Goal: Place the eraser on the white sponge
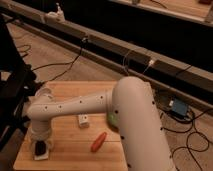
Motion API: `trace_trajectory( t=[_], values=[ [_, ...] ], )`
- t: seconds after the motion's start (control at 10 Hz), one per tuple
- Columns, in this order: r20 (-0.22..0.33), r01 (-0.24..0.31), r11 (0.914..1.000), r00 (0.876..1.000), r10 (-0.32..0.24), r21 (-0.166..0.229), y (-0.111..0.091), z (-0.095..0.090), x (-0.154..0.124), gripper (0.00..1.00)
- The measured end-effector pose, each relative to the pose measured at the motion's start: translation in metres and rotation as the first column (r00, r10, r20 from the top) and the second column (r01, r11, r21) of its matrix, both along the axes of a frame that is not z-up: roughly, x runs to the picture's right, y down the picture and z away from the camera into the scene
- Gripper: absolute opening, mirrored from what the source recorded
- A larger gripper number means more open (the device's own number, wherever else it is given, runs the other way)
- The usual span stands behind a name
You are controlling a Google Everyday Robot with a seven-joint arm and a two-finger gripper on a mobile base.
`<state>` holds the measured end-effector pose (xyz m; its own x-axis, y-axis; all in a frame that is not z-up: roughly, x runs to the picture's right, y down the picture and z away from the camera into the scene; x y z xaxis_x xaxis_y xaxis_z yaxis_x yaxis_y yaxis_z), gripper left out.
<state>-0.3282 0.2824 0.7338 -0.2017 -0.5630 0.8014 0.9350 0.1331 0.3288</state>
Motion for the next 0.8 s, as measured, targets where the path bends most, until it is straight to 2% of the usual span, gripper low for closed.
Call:
trace_trajectory(
  t=[0.3,0.6,0.7,0.8],
  values=[
    [-0.041,-0.004,0.9993,0.999,0.005,0.038,-0.016,-0.001,0.013,0.80],
    [-0.089,-0.035,0.9936,0.995,0.045,0.108,-0.052,0.002,0.034,0.80],
    [-0.095,-0.081,0.9863,0.991,0.095,0.144,-0.071,0.006,0.040,0.80],
    [-0.096,-0.128,0.9755,0.984,0.147,0.179,-0.088,0.009,0.044,0.80]
  ],
)
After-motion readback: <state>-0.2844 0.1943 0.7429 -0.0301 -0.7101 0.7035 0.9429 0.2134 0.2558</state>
